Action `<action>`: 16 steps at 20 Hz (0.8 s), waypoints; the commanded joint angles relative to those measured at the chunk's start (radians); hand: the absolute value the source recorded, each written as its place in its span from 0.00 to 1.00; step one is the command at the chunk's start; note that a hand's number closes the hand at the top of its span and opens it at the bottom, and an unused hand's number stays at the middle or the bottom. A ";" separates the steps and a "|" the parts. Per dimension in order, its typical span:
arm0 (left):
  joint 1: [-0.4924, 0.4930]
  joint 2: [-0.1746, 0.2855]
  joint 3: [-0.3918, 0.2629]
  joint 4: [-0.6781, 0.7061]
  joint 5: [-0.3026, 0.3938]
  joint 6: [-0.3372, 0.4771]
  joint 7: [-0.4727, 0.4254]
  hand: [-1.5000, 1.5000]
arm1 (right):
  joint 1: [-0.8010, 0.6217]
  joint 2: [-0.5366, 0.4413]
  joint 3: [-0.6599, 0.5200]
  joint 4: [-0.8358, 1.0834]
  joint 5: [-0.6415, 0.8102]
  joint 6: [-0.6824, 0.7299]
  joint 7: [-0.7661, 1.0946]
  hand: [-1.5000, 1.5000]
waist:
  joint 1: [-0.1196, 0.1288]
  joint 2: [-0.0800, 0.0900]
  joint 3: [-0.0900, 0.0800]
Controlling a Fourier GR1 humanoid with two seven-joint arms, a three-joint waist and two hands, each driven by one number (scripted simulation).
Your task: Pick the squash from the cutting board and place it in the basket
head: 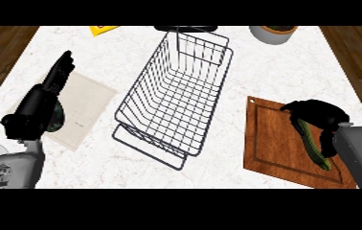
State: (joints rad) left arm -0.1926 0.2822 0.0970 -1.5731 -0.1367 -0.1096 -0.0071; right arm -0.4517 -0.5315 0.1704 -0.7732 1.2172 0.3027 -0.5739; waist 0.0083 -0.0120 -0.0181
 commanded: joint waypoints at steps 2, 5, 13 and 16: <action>-0.046 -0.029 -0.023 0.001 -0.025 0.020 0.047 0.50 | 0.038 0.024 -0.011 0.013 0.004 -0.076 -0.034 1.00 | -0.007 0.013 0.019; 0.007 0.011 0.030 0.027 -0.002 0.004 -0.017 0.50 | 0.089 0.071 -0.141 -0.035 -0.036 -0.112 0.280 1.00 | -0.035 0.005 0.017; 0.034 -0.022 0.009 0.036 -0.029 0.033 -0.019 0.50 | 0.208 0.165 -0.311 -0.299 -0.072 -0.308 0.677 1.00 | -0.072 -0.004 0.015; 0.033 -0.004 0.021 -0.006 -0.024 0.029 0.017 0.50 | 0.209 0.220 -0.352 -0.482 -0.139 -0.341 0.702 1.00 | -0.067 -0.012 0.015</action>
State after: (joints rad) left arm -0.1703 0.2817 0.1222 -1.5645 -0.1537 -0.0859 -0.0010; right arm -0.2724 -0.3752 -0.1312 -1.0862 1.1285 0.0388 0.0498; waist -0.0557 -0.0228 -0.0110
